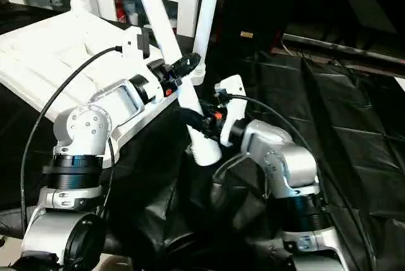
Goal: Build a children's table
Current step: Pick table leg
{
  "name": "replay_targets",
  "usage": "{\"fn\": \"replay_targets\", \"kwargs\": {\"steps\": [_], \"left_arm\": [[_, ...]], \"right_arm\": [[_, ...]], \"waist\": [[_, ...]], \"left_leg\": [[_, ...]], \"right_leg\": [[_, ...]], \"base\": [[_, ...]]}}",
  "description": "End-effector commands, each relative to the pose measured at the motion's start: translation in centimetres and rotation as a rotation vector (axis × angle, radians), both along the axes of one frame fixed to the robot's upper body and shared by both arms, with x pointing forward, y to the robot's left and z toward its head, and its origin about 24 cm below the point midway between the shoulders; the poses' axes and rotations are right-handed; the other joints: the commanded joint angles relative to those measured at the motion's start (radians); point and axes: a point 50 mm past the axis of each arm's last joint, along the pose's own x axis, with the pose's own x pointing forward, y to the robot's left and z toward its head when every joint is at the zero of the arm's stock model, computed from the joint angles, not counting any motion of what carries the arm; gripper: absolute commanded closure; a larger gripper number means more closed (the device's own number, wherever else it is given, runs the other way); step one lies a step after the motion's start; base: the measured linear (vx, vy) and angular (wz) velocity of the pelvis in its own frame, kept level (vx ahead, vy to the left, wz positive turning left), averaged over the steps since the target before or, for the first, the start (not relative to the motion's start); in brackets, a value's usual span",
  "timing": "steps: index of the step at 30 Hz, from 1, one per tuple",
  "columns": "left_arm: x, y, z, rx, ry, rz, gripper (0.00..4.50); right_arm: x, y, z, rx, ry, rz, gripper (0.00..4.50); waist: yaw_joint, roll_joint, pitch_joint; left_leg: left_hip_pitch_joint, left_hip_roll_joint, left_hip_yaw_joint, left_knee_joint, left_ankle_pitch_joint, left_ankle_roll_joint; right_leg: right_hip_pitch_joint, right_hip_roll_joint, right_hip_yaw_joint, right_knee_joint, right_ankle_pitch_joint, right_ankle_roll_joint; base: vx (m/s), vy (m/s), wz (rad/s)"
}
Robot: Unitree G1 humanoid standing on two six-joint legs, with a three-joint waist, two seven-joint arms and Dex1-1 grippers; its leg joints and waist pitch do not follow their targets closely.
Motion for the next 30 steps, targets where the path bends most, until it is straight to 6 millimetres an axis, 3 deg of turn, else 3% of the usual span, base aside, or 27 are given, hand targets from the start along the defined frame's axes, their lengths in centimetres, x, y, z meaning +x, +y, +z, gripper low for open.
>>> {"fn": "replay_targets", "kwargs": {"steps": [1,4,8,10,13,18,19,27,28,30], "left_arm": [[0.1,-0.3,1.3,0.017,-0.064,-0.053,2.65],[-0.5,-0.2,2.1,0.039,-0.135,-0.186,2.68],[-1.3,0.1,2.8,0.048,-0.187,-0.35,2.69],[-2.0,0.5,3.8,0.049,-0.238,-0.48,2.7],[-2.2,0.6,4.9,-0.011,-0.263,-0.53,2.7],[-2.6,0.5,5.5,-0.065,-0.28,-0.568,2.7],[-2.7,0.4,5.6,-0.078,-0.279,-0.579,2.7],[-2.6,0.4,5.4,-0.059,-0.282,-0.588,2.71],[-1.9,0.5,5.2,-0.028,-0.272,-0.515,2.15],[-1.3,0.6,4.9,-0.017,-0.239,-0.443,2.01]], "right_arm": [[0.2,-0.5,0.9,0.012,-0.019,0.003,1.89],[0.1,-1.1,1.1,0.045,0.04,0.055,1.82],[-0.8,-2.0,1.4,0.084,0.115,0.19,1.82],[-1.8,-2.7,1.1,0.023,0.171,0.311,1.82],[-2.4,-2.5,0.7,-0.015,0.203,0.36,1.82],[-2.4,-2.1,0.4,-0.019,0.223,0.367,2.19],[-2.4,-1.9,0.3,-0.016,0.236,0.364,2.19],[-2.3,-1.8,0.4,-0.009,0.236,0.357,2.51],[-2.2,-1.8,0.4,-0.007,0.229,0.338,2.51],[-2.0,-1.8,0.4,-0.008,0.224,0.321,2.51]], "waist": [[-0.003,0.0,-0.071],[-0.003,0.002,-0.071],[-0.001,0.004,-0.073],[0.0,-0.001,-0.072],[0.002,0.003,-0.072],[0.001,0.001,-0.071],[0.001,0.007,-0.071],[0.002,0.009,-0.072],[0.001,0.008,-0.072],[0.001,0.008,-0.073]], "left_leg": [[0.028,0.076,-0.04,-0.079,-0.058,-0.012],[0.03,0.076,-0.039,-0.081,-0.062,-0.012],[0.033,0.075,-0.037,-0.077,-0.048,-0.015],[0.029,0.078,-0.037,-0.078,-0.033,-0.014],[0.029,0.075,-0.036,-0.076,-0.043,-0.02],[0.028,0.077,-0.037,-0.076,-0.07,-0.031],[0.03,0.078,-0.038,-0.077,-0.079,-0.036],[0.032,0.078,-0.039,-0.079,-0.083,-0.049],[0.03,0.078,-0.039,-0.079,-0.083,-0.049],[0.031,0.078,-0.04,-0.078,-0.087,-0.05]], "right_leg": [[0.051,-0.103,0.074,-0.079,-0.106,-0.146],[0.051,-0.1,0.074,-0.077,-0.117,-0.137],[0.053,-0.1,0.072,-0.071,-0.078,-0.161],[0.055,-0.103,0.073,-0.067,-0.051,-0.178],[0.057,-0.105,0.073,-0.069,-0.071,-0.179],[0.056,-0.108,0.073,-0.074,-0.122,-0.186],[0.054,-0.107,0.073,-0.076,-0.13,-0.181],[0.054,-0.106,0.073,-0.075,-0.121,-0.178],[0.054,-0.105,0.073,-0.075,-0.118,-0.178],[0.055,-0.106,0.073,-0.075,-0.116,-0.178]], "base": [[0.0,0.0,0.0],[0.0,0.0,0.0],[0.0,0.0,0.0],[0.0,0.0,0.0],[0.0,0.0,0.0],[0.0,0.0,0.0],[0.0,0.0,0.0],[0.0,0.0,0.0],[0.0,0.0,0.0],[0.0,0.0,0.0]]}}
